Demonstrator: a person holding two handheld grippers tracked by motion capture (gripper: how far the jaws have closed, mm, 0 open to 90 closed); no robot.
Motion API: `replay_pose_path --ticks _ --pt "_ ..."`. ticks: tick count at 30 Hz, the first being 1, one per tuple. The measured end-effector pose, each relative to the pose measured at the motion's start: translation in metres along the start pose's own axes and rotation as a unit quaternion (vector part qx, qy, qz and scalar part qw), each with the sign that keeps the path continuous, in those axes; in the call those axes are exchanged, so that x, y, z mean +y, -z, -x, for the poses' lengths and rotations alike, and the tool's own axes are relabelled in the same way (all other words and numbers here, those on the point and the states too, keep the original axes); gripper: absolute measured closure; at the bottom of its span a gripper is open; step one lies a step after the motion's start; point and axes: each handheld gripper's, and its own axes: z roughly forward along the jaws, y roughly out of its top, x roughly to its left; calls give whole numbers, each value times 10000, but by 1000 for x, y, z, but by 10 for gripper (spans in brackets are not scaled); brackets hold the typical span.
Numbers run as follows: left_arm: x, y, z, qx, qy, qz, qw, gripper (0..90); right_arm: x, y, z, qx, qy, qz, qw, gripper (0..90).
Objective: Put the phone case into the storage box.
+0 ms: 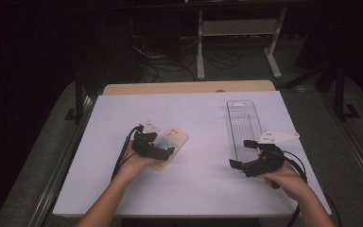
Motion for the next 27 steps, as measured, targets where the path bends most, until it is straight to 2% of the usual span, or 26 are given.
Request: replay_pose_path --ticks 6,9,15,17,18,24,27 --pt "-2 -4 1 7 -46 -91 9999 0 0 0 0 -6 1 -2 10000 10" --pt "-4 -6 2 11 8 -129 9999 0 0 0 0 -7 1 -4 10000 10" --pt "-8 -12 3 15 -112 -325 9994 0 0 0 0 -13 -2 -4 10000 10" --pt "-9 -15 5 28 -103 -314 9995 0 0 0 0 -22 5 -1 10000 10" --pt "-9 -16 7 79 -167 -330 9993 0 0 0 0 -22 0 -2 10000 10" --pt "-11 -19 8 97 -93 -369 9992 0 0 0 0 -29 8 -3 10000 11" --pt "-12 -20 7 123 -126 -406 9990 8 0 0 0 -29 8 -3 10000 11"
